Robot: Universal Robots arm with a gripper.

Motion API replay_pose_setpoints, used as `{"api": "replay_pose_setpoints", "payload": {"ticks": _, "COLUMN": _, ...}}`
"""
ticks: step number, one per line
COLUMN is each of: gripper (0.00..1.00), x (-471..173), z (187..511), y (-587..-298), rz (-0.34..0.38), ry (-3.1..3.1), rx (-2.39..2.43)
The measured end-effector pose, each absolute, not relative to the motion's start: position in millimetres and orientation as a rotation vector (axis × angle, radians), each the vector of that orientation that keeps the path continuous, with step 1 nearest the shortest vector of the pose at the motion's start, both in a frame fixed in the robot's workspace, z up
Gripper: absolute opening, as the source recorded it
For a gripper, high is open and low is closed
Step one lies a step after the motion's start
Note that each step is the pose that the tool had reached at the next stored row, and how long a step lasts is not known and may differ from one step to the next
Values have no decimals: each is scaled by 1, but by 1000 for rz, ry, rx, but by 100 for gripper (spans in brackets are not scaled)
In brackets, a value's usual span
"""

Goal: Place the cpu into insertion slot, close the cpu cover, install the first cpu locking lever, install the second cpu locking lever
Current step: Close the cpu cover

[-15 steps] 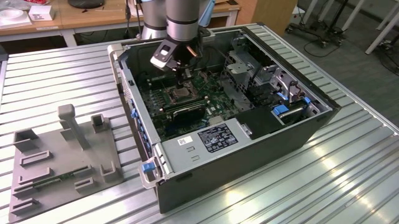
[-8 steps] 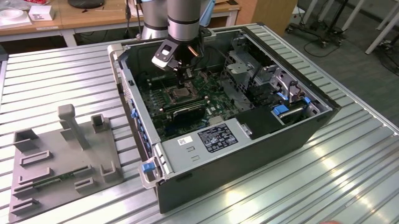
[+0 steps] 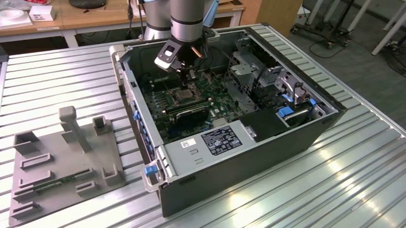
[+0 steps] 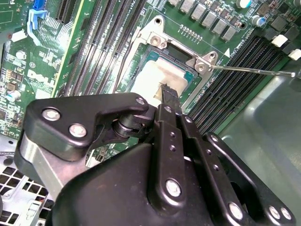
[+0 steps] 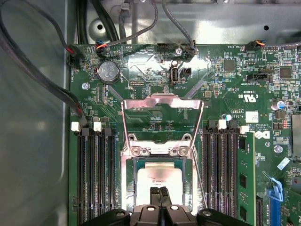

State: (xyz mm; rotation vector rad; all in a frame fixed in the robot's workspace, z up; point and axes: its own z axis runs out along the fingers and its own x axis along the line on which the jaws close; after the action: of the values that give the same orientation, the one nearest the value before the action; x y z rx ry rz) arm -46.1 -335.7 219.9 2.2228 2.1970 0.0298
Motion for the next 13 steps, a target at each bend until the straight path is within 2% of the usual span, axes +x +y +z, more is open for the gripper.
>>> {"api": "replay_pose_setpoints", "payload": {"ticks": 13, "gripper": 11, "x": -46, "z": 239, "y": -336, "rz": 30, "ry": 2197, "rx": 2223}}
